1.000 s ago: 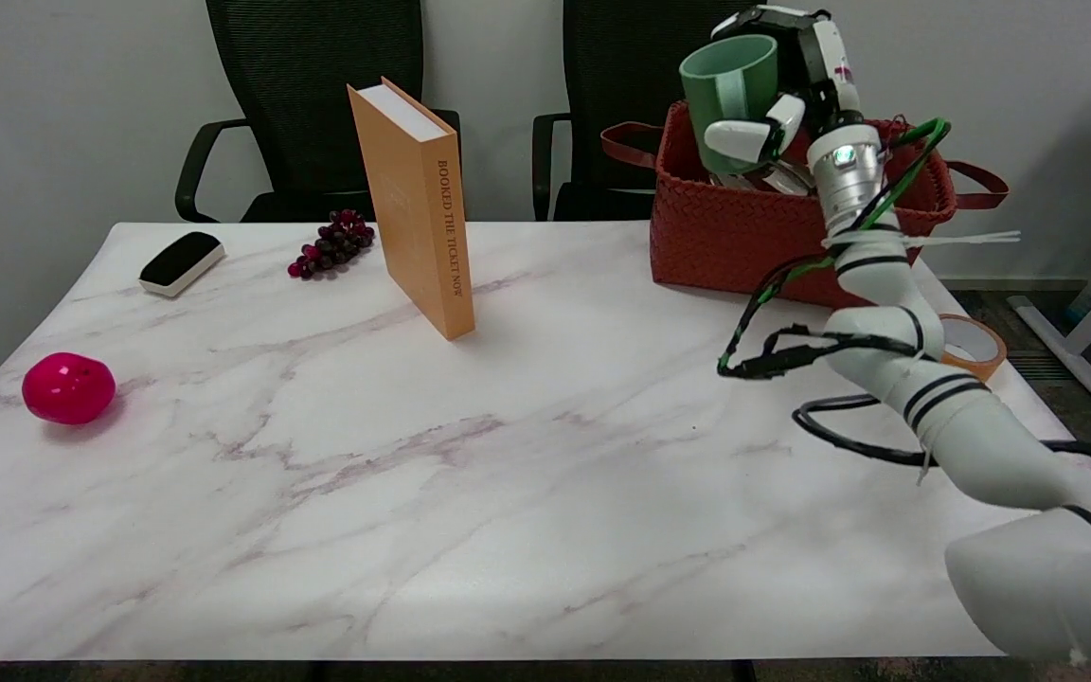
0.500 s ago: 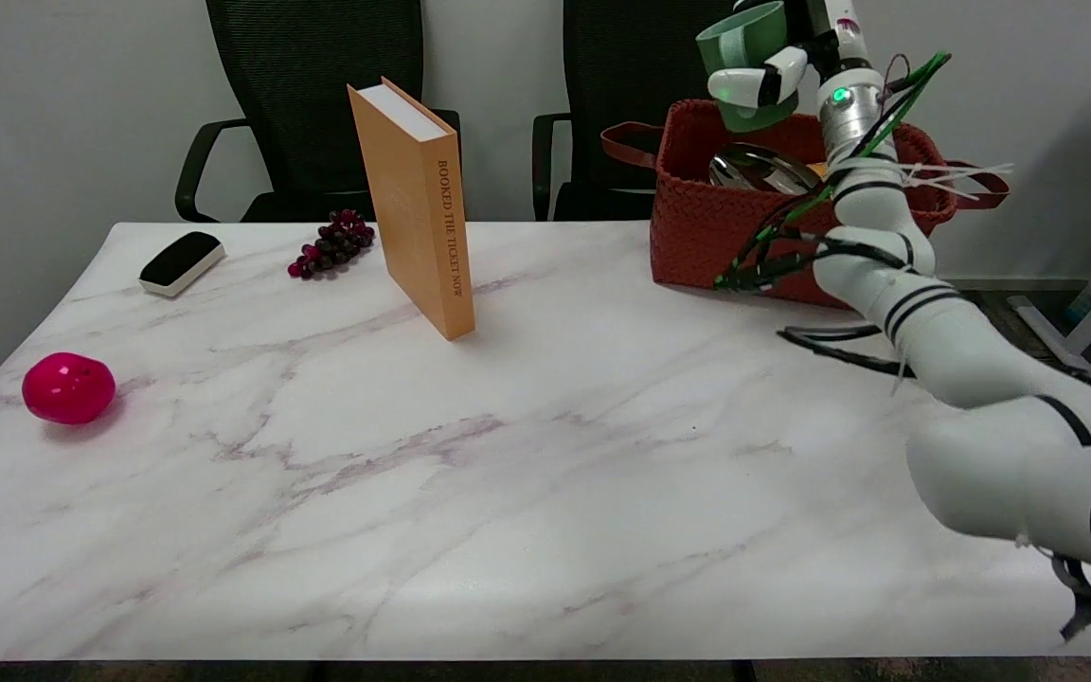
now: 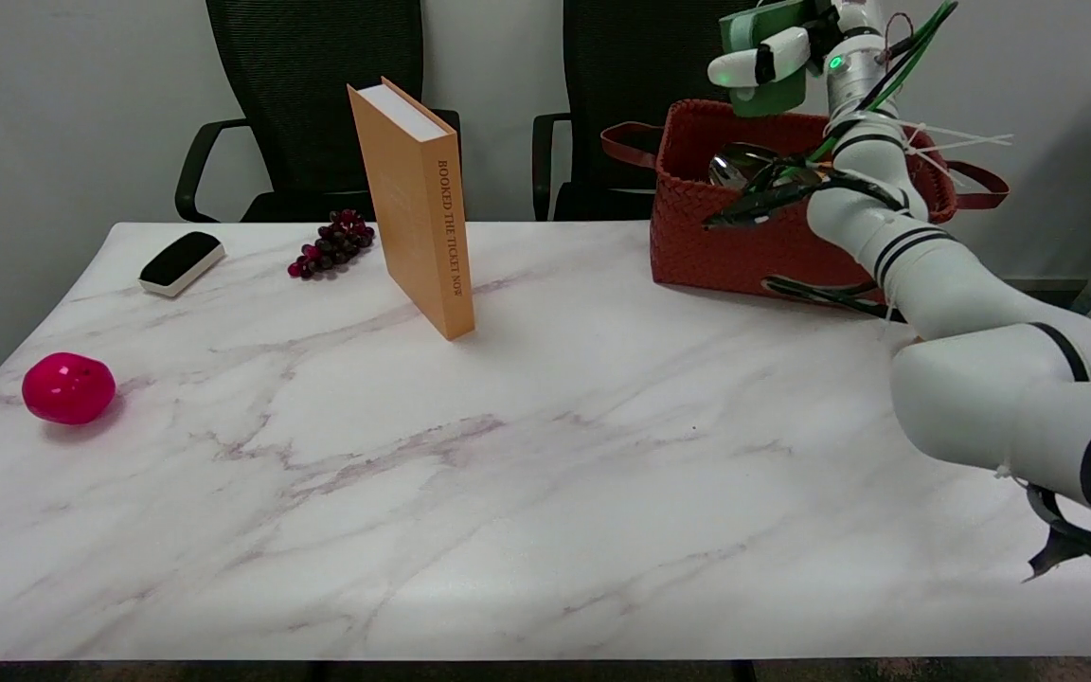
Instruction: Place the green mug into the brown storage basket.
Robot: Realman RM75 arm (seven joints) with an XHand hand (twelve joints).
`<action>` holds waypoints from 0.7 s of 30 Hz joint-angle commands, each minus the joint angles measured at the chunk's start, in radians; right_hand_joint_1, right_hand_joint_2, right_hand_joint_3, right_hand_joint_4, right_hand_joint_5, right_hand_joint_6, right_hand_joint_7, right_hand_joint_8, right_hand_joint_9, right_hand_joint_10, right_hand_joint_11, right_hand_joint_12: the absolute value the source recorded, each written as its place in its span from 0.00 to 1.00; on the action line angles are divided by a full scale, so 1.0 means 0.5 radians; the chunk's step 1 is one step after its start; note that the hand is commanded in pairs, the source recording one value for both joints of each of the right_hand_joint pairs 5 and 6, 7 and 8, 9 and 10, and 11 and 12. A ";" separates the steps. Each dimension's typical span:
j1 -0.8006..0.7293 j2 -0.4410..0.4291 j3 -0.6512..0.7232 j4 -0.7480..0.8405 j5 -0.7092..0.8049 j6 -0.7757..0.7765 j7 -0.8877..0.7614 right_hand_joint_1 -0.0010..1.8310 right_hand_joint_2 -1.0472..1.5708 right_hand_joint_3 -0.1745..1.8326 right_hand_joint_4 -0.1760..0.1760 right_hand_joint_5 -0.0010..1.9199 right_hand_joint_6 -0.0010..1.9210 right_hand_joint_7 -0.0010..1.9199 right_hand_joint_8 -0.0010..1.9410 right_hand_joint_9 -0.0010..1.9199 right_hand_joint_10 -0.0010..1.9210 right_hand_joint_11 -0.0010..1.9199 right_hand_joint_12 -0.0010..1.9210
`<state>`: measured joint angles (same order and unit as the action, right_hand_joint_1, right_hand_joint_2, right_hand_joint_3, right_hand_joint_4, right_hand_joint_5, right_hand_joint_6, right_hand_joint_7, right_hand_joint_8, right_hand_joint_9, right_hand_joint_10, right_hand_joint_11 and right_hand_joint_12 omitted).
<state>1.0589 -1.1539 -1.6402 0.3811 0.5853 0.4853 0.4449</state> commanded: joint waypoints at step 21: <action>0.108 -0.014 -0.110 -0.198 0.256 0.047 -1.144 0.55 0.23 0.28 0.50 0.00 0.00 0.00 0.00 0.00 0.00 0.00 0.00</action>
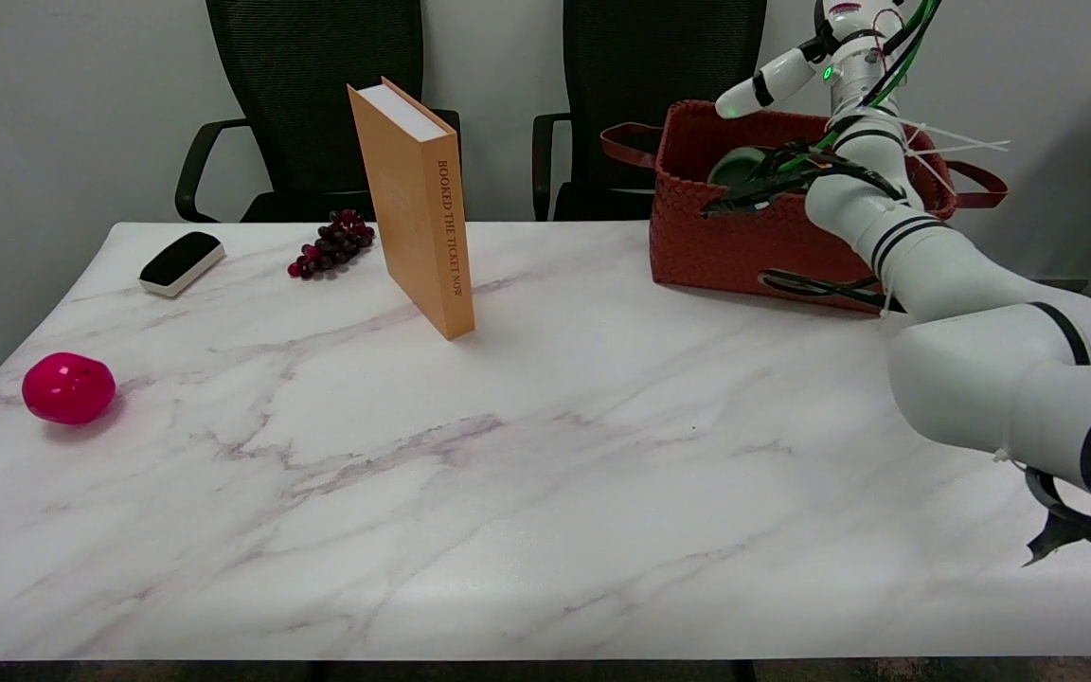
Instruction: Place the green mug into the brown storage basket.
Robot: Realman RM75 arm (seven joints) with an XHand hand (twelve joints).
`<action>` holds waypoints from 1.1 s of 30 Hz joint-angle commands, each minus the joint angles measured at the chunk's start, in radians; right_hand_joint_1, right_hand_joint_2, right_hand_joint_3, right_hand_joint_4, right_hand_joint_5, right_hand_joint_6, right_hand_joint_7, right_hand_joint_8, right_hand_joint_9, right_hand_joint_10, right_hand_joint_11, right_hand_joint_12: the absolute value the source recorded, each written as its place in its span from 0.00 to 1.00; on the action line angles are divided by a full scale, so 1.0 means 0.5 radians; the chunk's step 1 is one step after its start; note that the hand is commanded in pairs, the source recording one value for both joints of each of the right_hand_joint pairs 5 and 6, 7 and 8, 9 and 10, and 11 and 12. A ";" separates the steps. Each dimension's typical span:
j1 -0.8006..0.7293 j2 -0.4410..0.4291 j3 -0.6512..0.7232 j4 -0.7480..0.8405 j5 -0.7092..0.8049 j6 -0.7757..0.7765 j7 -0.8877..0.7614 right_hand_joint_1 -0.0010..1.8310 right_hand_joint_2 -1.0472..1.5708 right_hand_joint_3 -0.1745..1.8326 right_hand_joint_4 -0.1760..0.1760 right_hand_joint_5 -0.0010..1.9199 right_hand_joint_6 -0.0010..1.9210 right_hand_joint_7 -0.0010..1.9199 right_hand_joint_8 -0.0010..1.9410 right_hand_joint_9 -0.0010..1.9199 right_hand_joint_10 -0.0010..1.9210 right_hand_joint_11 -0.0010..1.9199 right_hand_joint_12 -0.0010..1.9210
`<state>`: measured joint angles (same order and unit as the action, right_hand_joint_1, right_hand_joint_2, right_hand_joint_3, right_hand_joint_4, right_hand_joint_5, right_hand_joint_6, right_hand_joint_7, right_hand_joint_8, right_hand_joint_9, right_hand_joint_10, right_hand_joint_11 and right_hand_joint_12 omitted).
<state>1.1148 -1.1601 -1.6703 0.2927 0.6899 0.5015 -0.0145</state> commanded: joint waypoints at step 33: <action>-1.598 0.464 -0.117 2.108 1.024 0.108 1.333 0.15 0.60 0.00 0.50 0.00 0.00 0.00 0.00 0.00 0.00 0.00 0.00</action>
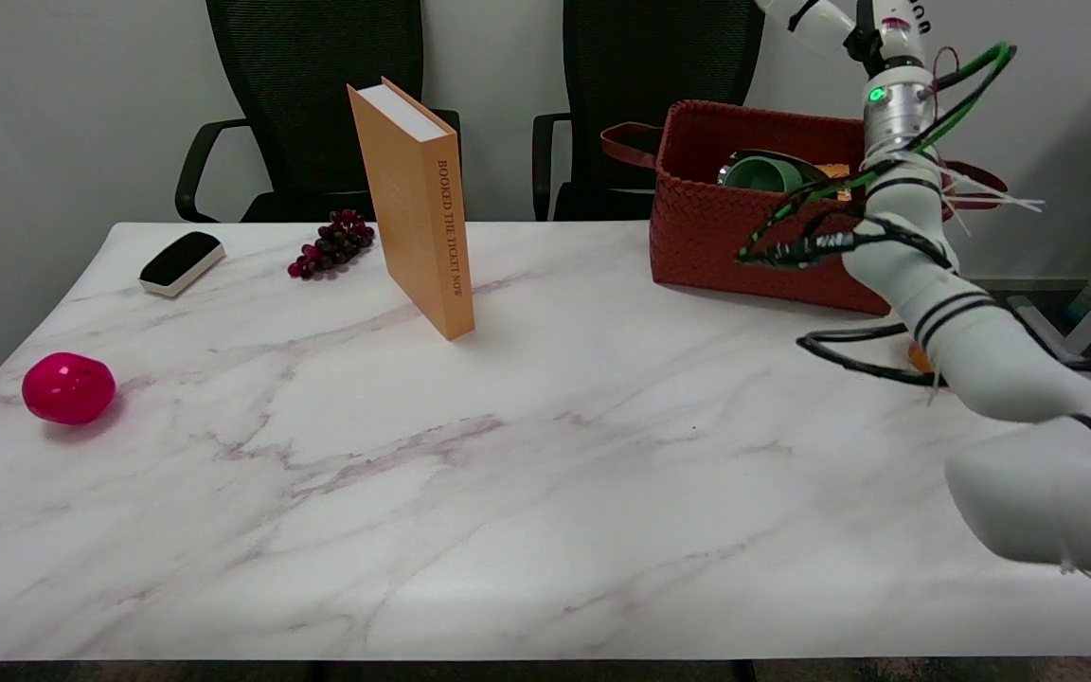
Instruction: Place the green mug into the brown storage basket.
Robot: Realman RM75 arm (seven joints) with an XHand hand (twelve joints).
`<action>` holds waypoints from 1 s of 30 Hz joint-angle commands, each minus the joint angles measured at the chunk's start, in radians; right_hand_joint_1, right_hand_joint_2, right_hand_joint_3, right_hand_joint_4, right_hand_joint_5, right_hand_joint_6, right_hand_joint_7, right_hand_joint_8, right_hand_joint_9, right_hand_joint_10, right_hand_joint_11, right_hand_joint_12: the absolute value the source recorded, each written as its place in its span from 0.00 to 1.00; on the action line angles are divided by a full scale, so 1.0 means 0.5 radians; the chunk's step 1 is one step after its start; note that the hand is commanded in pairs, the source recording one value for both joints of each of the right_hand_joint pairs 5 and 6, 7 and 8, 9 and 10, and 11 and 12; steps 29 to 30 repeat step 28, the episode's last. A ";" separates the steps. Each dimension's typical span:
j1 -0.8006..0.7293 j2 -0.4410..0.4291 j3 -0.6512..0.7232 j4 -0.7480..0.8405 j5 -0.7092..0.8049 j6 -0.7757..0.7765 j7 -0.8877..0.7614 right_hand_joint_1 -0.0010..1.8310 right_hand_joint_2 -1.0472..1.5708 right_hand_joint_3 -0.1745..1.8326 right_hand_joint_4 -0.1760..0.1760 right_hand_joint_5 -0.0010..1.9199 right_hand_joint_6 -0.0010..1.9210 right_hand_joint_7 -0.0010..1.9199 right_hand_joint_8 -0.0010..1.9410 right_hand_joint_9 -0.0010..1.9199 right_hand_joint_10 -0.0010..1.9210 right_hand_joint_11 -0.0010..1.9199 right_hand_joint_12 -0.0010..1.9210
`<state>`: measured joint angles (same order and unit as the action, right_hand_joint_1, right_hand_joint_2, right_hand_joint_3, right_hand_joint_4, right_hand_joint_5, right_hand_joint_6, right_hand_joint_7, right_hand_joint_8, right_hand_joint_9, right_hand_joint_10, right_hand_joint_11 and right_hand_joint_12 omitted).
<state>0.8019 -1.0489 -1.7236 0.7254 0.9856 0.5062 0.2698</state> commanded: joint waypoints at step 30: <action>-1.573 0.138 -0.442 1.723 0.006 0.605 0.758 0.20 0.64 0.00 0.50 0.00 0.00 0.00 0.00 0.00 0.00 0.00 0.00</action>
